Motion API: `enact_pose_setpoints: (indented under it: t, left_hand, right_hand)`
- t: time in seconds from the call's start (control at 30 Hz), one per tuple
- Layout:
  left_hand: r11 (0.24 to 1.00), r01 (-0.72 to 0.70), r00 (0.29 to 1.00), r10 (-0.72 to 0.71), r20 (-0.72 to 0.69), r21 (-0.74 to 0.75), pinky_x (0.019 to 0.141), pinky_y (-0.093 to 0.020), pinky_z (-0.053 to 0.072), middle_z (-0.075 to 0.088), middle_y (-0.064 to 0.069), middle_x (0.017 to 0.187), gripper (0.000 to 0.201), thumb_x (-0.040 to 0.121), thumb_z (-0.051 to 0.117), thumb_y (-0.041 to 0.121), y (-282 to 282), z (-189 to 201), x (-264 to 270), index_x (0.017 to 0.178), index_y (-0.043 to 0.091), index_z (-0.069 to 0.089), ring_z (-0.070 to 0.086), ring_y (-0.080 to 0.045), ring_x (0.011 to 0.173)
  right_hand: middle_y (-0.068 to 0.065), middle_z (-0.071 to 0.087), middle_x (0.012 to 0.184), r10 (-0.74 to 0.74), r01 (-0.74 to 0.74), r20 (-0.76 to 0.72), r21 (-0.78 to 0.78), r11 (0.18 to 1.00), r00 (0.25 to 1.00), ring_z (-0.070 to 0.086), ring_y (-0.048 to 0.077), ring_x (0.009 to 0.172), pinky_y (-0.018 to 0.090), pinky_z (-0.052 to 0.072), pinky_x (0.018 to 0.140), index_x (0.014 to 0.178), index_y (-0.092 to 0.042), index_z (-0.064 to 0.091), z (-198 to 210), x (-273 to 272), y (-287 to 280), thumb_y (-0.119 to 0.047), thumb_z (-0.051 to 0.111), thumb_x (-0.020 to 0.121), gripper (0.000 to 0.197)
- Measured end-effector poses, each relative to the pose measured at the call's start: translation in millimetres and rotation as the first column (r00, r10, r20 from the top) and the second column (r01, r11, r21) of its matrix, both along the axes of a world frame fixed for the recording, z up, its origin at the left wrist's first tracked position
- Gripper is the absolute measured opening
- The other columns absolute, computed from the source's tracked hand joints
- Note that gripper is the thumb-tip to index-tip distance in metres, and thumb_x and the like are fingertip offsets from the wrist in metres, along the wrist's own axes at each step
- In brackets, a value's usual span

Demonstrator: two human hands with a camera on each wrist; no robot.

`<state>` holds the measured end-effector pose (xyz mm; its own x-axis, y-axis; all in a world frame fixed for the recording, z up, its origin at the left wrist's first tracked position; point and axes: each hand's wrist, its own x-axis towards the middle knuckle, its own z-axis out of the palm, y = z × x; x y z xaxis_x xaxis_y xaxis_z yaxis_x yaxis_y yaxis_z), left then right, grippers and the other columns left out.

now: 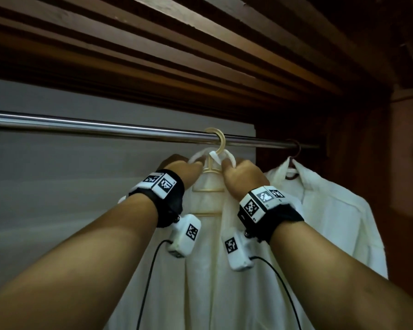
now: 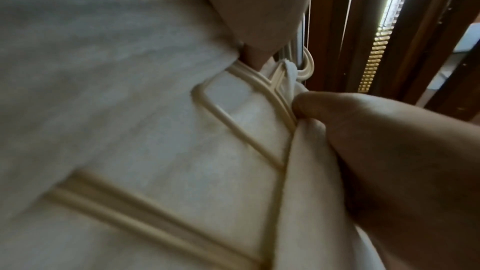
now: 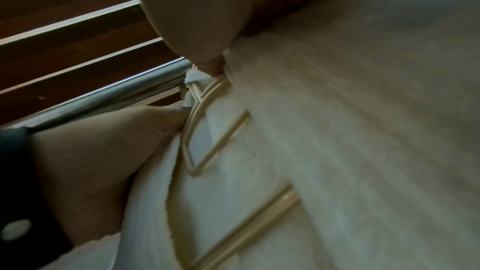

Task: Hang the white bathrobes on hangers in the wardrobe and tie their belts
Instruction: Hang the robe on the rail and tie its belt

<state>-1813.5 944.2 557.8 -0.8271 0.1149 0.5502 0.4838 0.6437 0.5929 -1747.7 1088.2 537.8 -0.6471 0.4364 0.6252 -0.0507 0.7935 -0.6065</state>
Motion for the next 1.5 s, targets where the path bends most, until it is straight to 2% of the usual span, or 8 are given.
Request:
enact_pose_setpoints:
  t: [0.23,0.43,0.63,0.8,0.9,1.1,1.27,1.5]
  left_hand:
    - [0.991,-0.102,0.995,0.103,0.007,-0.086,0.069,-0.032,0.044,0.063,-0.014,0.093,0.060,0.084,0.049,0.067,12,12,-11,0.092,0.008,0.059,0.058,-0.029,0.078]
    - [0.997,-0.078,0.983,0.076,-0.167,-0.002,0.061,-0.026,0.039,0.057,-0.006,0.065,0.039,0.090,0.055,0.043,15,-4,0,0.078,0.007,0.062,0.053,-0.024,0.059]
    - [0.991,0.028,0.979,0.000,-0.206,0.134,0.061,-0.023,0.034,0.048,0.002,0.052,0.041,0.089,0.055,0.032,3,-36,-4,0.053,0.013,0.049,0.048,-0.017,0.051]
    - [0.997,0.026,0.998,-0.022,-0.062,0.067,0.065,-0.027,0.038,0.052,-0.004,0.060,0.039,0.091,0.052,0.042,0,-27,-6,0.072,0.009,0.058,0.056,-0.028,0.066]
    - [1.000,0.012,0.984,-0.013,-0.177,-0.007,0.073,-0.028,0.040,0.064,-0.011,0.080,0.033,0.095,0.046,0.035,-4,-23,4,0.083,0.010,0.064,0.062,-0.032,0.086]
    - [0.944,-0.226,0.906,0.112,-0.408,-0.242,0.100,-0.042,0.031,0.063,-0.004,0.118,0.042,0.097,0.027,0.045,33,-21,24,0.114,0.024,0.059,0.054,-0.028,0.115]
    - [0.926,0.069,0.921,-0.202,-0.334,-0.370,0.107,-0.042,0.034,0.049,-0.001,0.142,0.066,0.088,0.014,0.064,12,-40,12,0.144,0.034,0.034,0.046,-0.025,0.129]
    - [0.909,-0.133,0.953,0.008,-0.302,-0.396,0.089,-0.039,0.039,0.060,-0.013,0.115,0.039,0.095,0.033,0.052,-43,-60,-13,0.114,0.019,0.046,0.055,-0.035,0.102]
  right_hand:
    - [0.019,0.058,0.122,0.080,-0.075,0.125,-0.042,0.996,0.989,0.054,0.035,0.116,0.035,0.042,0.088,0.129,-0.011,0.052,14,-21,10,-0.042,0.027,0.103,0.048]
    - [0.011,0.062,0.084,0.066,-0.065,0.063,-0.017,0.998,0.996,0.060,0.031,0.079,0.033,0.043,0.069,0.078,-0.011,0.057,9,-11,29,-0.069,0.044,0.088,0.060]
    - [0.006,0.068,0.098,0.024,-0.039,0.101,0.142,0.989,0.995,0.062,0.033,0.101,0.050,0.039,0.102,0.084,-0.023,0.059,17,-10,28,-0.074,0.039,0.082,0.055]
    - [0.007,0.066,0.108,0.098,-0.124,0.144,0.178,0.976,0.985,0.061,0.033,0.106,0.050,0.043,0.099,0.094,-0.028,0.061,14,0,32,-0.071,0.033,0.089,0.052]
    - [0.007,0.057,0.134,0.162,-0.200,0.208,0.176,0.964,0.965,0.050,0.030,0.126,0.049,0.034,0.109,0.133,-0.029,0.051,2,3,35,-0.063,0.029,0.096,0.055]
    - [0.009,0.059,0.123,0.098,-0.166,0.250,0.269,0.949,0.963,0.056,0.030,0.112,0.041,0.044,0.095,0.128,-0.018,0.047,-9,2,29,-0.058,0.031,0.097,0.053]
    - [0.008,0.060,0.121,-0.069,-0.041,0.234,0.434,0.900,0.970,0.058,0.030,0.110,0.042,0.043,0.093,0.129,-0.020,0.042,-13,3,38,-0.063,0.031,0.095,0.056]
    - [0.006,0.062,0.112,-0.057,-0.024,0.153,0.477,0.878,0.987,0.062,0.027,0.095,0.044,0.051,0.082,0.123,-0.022,0.044,-23,1,45,-0.065,0.033,0.092,0.054]
